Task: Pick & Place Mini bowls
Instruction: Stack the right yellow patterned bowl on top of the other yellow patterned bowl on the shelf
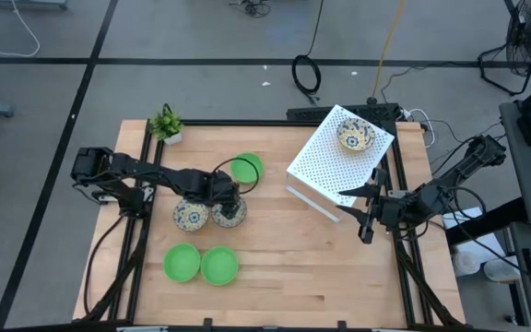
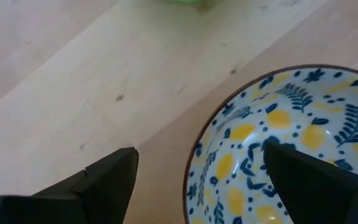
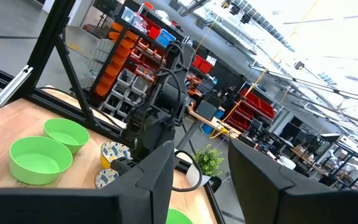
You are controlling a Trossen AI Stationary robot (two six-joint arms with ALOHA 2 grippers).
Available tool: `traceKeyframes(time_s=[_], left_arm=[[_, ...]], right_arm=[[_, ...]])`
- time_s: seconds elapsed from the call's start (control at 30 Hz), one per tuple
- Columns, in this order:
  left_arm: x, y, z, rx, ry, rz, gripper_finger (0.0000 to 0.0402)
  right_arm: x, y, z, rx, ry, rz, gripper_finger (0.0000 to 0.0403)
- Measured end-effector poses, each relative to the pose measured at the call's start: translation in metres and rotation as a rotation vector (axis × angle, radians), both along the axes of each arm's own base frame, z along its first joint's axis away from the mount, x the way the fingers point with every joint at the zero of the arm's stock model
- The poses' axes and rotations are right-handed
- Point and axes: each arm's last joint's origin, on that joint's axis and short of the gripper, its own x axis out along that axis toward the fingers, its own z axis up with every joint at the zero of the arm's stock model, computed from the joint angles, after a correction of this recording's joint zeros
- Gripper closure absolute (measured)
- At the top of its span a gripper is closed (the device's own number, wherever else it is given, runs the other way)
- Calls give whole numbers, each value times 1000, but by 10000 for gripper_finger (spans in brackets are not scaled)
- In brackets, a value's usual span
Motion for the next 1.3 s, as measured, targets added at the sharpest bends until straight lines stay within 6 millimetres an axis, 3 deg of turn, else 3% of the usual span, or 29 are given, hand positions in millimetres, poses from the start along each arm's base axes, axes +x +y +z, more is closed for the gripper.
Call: traceKeyframes(time_s=[1.3], left_arm=[[-2,0,-6,12,-9,0,55]], right_arm=[[0,0,0,0,0,0,264]])
